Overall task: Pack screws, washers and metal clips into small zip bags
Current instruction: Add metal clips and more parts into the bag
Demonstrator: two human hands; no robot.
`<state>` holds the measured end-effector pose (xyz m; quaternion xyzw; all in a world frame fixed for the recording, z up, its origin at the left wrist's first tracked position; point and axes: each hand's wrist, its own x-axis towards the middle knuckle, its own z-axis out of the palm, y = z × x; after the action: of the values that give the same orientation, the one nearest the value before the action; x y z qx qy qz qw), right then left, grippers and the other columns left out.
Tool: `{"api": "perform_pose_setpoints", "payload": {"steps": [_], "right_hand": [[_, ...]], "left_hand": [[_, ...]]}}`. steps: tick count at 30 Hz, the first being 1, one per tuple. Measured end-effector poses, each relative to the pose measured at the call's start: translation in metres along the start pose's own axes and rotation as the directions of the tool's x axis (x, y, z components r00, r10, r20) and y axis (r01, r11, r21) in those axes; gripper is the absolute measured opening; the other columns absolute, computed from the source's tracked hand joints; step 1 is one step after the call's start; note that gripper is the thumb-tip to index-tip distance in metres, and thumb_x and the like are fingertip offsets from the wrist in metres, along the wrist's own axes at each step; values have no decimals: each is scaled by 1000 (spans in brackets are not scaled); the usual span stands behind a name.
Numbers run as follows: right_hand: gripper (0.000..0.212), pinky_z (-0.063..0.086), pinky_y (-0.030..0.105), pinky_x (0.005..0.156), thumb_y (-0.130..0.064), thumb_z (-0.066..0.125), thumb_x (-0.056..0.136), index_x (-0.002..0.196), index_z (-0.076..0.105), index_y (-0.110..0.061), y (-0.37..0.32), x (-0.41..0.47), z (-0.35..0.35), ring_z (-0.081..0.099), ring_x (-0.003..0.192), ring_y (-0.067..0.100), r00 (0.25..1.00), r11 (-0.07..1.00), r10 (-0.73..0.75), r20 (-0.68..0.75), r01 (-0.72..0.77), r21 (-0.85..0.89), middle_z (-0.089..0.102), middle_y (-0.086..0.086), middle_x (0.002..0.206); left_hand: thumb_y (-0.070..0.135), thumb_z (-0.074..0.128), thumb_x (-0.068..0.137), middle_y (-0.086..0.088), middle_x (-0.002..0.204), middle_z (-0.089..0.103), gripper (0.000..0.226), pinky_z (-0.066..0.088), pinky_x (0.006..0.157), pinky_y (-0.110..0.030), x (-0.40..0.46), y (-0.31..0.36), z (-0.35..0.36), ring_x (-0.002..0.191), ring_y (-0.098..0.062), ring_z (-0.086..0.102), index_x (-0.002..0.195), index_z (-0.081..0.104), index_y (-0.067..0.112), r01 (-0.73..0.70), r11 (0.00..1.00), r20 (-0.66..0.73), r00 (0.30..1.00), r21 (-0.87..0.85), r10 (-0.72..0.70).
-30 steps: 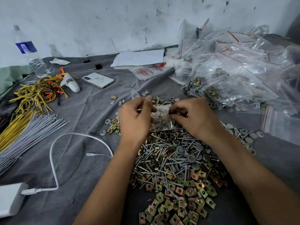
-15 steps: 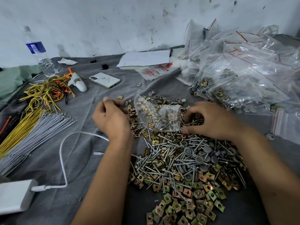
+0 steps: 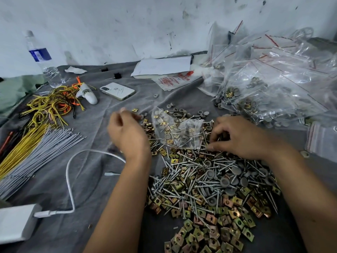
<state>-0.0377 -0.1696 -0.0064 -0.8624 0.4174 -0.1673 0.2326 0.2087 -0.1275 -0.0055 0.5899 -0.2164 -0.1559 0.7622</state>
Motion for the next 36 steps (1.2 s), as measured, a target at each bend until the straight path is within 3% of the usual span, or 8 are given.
{"api": "perform_pose_setpoints", "payload": {"steps": [2,5,9,14,19,24,30,36], "right_hand": [[31,41,27,66,-66,70,68,74,73,-36,-1,1,0,57,77,0,994,999,-1,-112,5,36,60,-14,85],[36,47,26,53,-68,68,69,75,75,-33,-2,0,-2,62,62,6,972,992,18,-233,11,122,69,-10,74],[7,50,21,59,-38,76,87,89,78,-32,1,-1,-2,68,66,1,953,987,61,-298,-13,159,73,-18,76],[15,53,19,73,-17,75,91,101,77,-27,-5,0,-1,72,80,-1,963,962,43,-265,32,271,76,-14,85],[15,58,18,70,-11,85,80,91,77,-18,-21,5,12,73,74,2,936,943,-8,-353,125,310,77,-9,80],[19,57,14,76,-14,82,84,102,80,-20,-20,4,13,72,82,-2,896,953,15,-444,122,278,76,-13,91],[15,43,31,81,-38,79,85,97,73,-30,-8,5,9,51,99,11,974,974,39,-222,-87,-210,56,-5,104],[9,38,31,83,-32,75,90,98,72,-29,-11,8,12,46,107,15,985,962,37,-166,-80,-260,47,-11,98]], "left_hand": [[23,55,101,-2,76,64,25,42,62,-33,-21,-1,5,67,-13,53,78,59,16,-167,978,266,955,126,129],[54,61,91,11,76,61,29,46,58,-31,-51,-2,12,68,-7,55,83,59,26,-528,803,611,742,278,276],[54,76,82,11,82,57,36,45,63,-29,-61,-7,17,79,-12,53,87,56,25,-774,522,766,563,358,309],[16,75,84,5,62,62,17,49,55,-31,-52,-11,16,59,-11,59,72,63,15,-572,758,686,688,313,236],[12,73,84,5,54,63,21,40,48,-14,-51,-9,17,52,-9,60,65,66,18,-460,830,641,749,316,171],[15,74,89,2,58,67,20,53,54,-31,-47,-6,17,56,-16,66,70,70,17,-367,873,566,813,320,134],[14,74,92,-4,57,66,20,60,60,-51,-41,-3,15,57,-30,68,72,70,14,-209,936,493,869,282,46],[11,73,91,5,50,59,20,60,57,-52,-41,-2,15,50,-20,63,72,69,12,-182,952,482,875,244,44]]}}
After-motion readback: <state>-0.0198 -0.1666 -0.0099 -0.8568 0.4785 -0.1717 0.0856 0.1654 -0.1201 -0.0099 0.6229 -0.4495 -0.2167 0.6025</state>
